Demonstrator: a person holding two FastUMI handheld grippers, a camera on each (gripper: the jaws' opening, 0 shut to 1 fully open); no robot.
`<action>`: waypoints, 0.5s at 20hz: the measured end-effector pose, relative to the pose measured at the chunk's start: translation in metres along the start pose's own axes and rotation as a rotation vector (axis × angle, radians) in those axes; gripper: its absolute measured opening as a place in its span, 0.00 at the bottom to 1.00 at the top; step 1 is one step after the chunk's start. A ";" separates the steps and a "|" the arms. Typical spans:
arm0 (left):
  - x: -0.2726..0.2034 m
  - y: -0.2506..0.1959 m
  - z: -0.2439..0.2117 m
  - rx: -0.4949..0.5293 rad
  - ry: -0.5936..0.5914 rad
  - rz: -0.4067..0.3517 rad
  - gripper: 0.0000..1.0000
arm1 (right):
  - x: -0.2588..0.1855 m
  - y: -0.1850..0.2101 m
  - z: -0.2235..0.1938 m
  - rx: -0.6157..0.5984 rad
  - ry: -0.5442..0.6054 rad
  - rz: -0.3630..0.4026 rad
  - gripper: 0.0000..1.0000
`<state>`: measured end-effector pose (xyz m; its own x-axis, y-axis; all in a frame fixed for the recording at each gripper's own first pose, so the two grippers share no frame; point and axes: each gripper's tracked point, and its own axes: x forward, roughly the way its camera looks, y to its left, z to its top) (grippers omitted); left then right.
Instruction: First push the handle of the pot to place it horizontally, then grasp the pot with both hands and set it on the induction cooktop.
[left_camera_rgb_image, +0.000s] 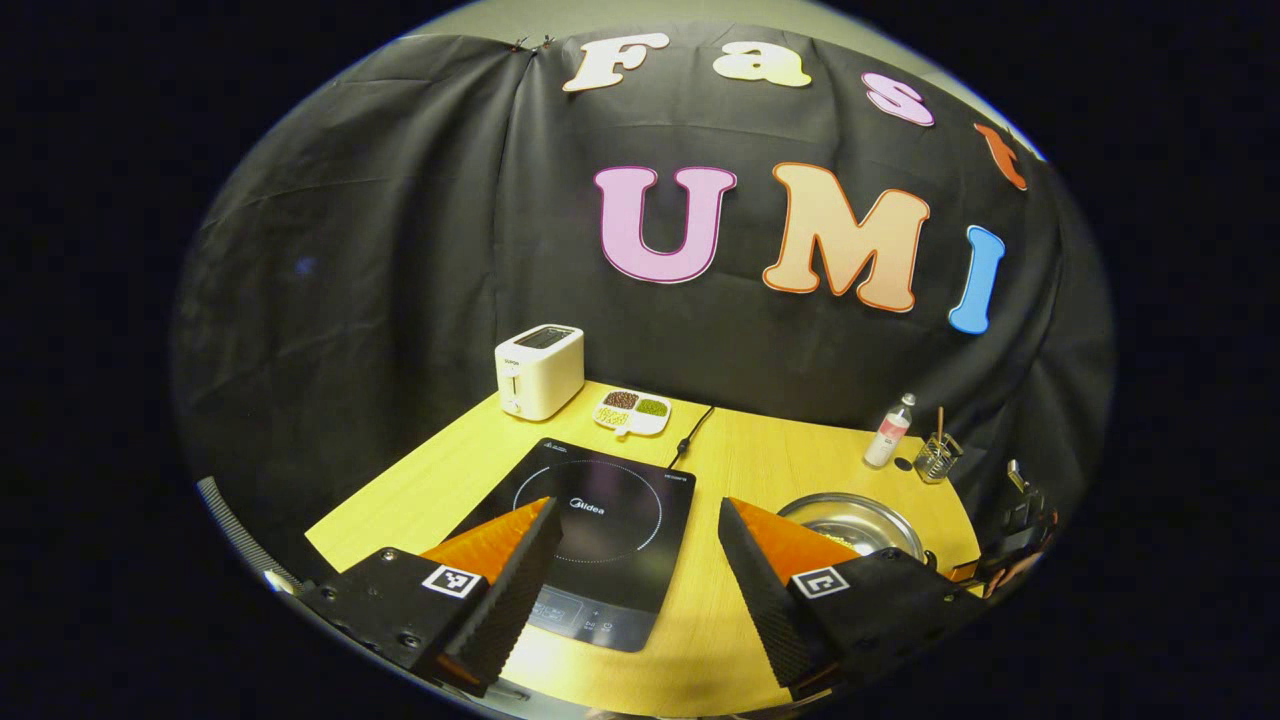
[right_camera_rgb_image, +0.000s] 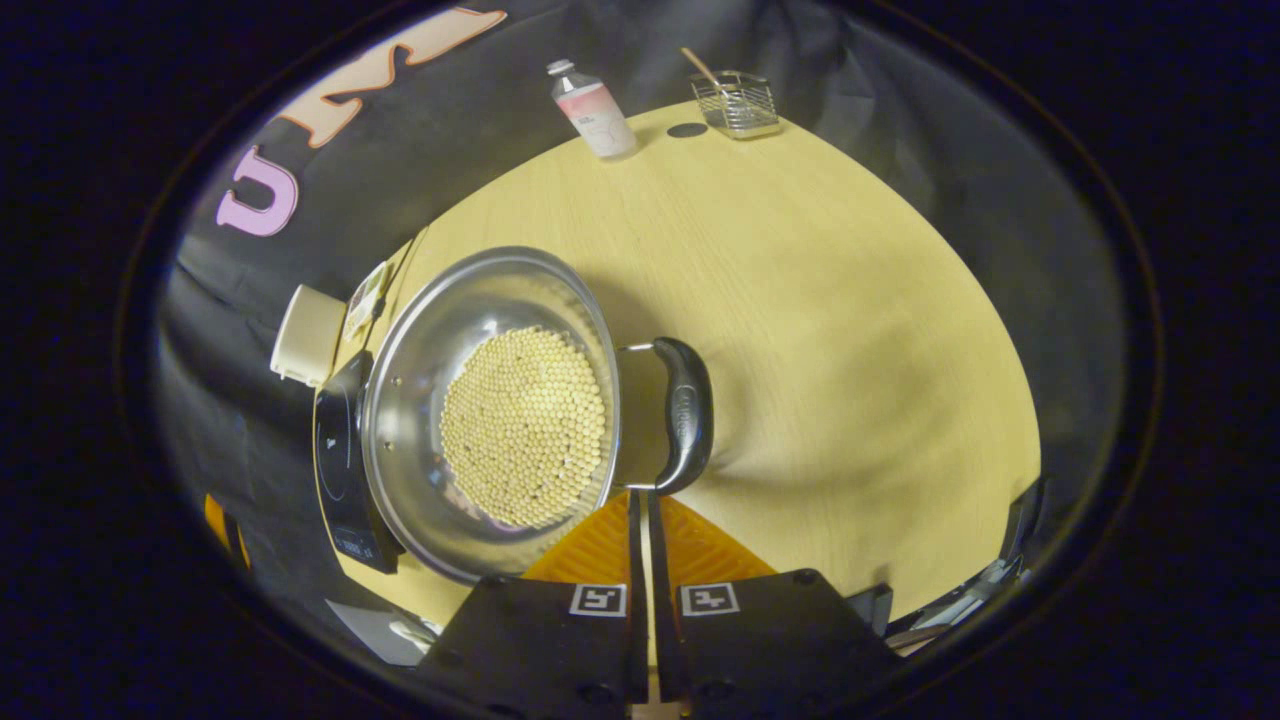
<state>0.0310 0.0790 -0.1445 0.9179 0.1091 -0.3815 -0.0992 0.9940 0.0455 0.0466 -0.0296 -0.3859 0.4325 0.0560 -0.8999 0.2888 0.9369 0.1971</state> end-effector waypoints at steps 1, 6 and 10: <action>0.002 -0.005 -0.001 0.002 0.003 0.002 0.97 | 0.001 0.000 0.004 -0.005 0.005 0.005 0.06; 0.008 -0.023 -0.004 0.003 0.009 0.007 0.97 | 0.006 -0.001 0.021 -0.030 0.011 0.024 0.06; 0.012 -0.035 -0.006 0.008 0.010 0.005 0.97 | 0.011 -0.001 0.036 -0.031 0.004 0.039 0.06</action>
<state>0.0435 0.0457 -0.1566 0.9136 0.1140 -0.3903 -0.1005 0.9934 0.0549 0.0814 -0.0425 -0.3824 0.4392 0.0940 -0.8934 0.2449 0.9443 0.2198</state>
